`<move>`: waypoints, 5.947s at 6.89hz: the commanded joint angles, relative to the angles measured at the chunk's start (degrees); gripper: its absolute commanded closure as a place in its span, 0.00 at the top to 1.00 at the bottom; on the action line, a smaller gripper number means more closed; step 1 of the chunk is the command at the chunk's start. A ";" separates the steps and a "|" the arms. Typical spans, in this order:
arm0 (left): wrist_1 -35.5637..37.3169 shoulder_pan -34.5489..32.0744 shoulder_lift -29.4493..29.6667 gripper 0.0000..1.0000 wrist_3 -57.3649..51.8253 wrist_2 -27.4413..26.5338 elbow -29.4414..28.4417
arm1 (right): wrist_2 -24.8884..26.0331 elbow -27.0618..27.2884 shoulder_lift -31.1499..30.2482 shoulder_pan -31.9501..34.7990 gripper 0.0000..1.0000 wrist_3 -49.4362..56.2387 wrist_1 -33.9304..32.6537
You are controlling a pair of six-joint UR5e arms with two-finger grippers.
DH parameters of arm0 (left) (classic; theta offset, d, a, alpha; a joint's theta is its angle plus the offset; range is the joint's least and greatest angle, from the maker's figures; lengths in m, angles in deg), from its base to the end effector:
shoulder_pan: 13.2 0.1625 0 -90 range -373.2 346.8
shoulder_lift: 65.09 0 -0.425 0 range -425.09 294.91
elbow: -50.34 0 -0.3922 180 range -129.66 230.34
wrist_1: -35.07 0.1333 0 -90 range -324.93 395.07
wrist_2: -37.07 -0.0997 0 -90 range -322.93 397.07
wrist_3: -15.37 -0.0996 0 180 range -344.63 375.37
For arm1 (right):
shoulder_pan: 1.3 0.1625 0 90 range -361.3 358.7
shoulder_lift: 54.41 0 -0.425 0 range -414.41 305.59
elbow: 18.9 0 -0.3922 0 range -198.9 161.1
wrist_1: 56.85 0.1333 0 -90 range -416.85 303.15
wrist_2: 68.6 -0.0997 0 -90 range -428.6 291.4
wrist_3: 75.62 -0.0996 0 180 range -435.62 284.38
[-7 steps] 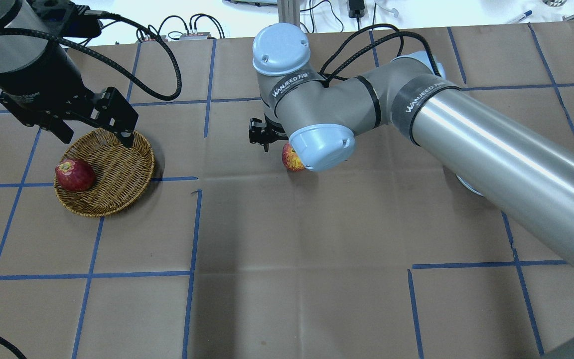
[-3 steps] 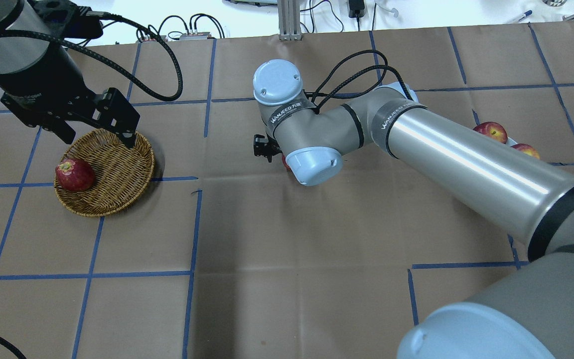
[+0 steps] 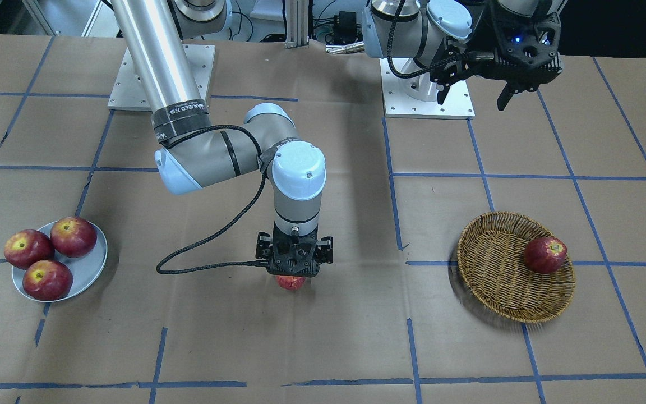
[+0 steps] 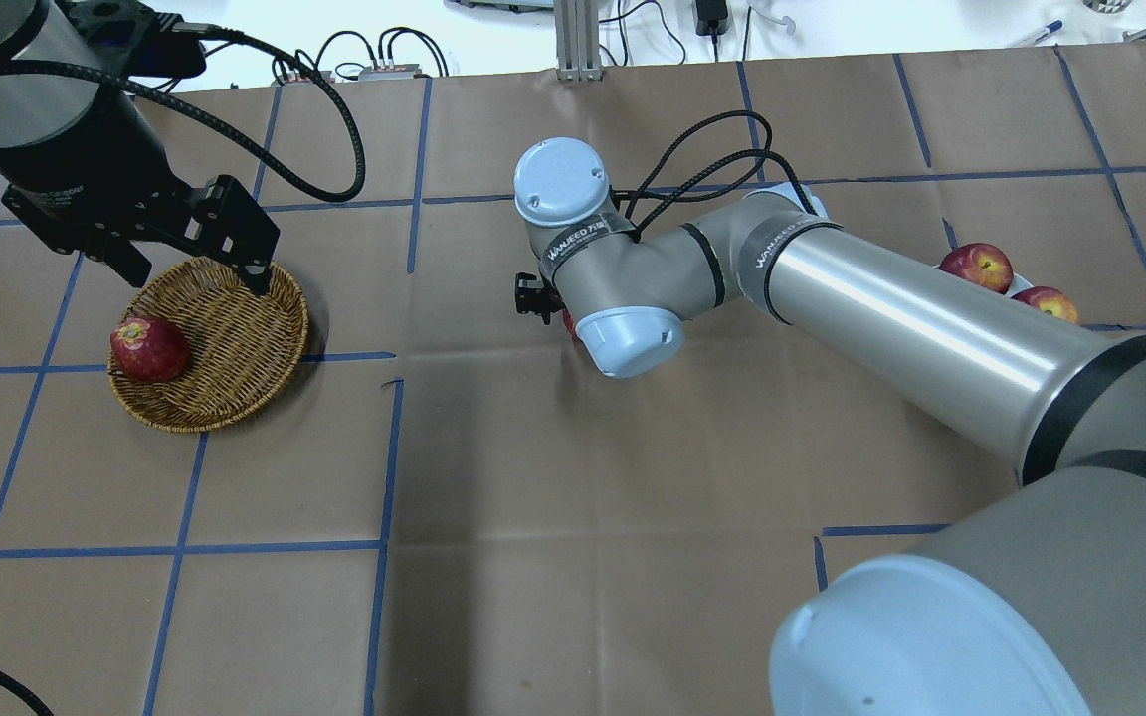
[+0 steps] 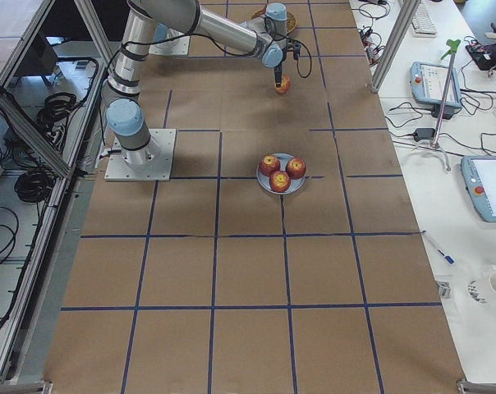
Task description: Transfer apple from basket to plate
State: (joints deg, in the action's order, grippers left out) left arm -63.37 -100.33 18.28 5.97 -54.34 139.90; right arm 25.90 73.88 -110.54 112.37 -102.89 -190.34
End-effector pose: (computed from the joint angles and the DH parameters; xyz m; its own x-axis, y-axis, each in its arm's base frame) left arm -0.1088 -0.4434 0.5310 -0.9932 0.1143 -0.0204 0.1137 0.9931 0.0276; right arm 0.3808 -0.5562 0.1946 -0.9975 0.0685 0.0147 0.0658 0.9877 -0.1416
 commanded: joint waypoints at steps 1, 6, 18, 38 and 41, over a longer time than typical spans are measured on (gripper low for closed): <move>0.00 0.04 0.12 0.99 0.00 0.00 0.00 | 0.24 0.03 1.37 -0.38 1.00 0.38 -2.65; 0.00 0.04 0.30 0.99 0.18 0.00 0.00 | 1.81 -2.07 -0.55 -1.25 0.46 0.64 -2.21; 0.09 0.04 -0.05 0.99 0.09 0.00 0.62 | -6.70 9.85 -25.08 -48.62 0.46 67.24 19.88; 0.09 0.12 -0.05 0.99 0.00 0.00 0.70 | -6.00 -0.75 -27.19 -33.20 1.00 46.67 30.89; 0.09 0.12 -0.05 0.99 0.00 0.00 0.70 | -5.64 -1.64 -31.40 -23.34 1.00 28.55 38.55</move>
State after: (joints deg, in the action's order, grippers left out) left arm -63.28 -100.21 18.23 5.97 -54.34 140.60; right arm 20.12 72.46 -140.21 85.64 -68.15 -154.96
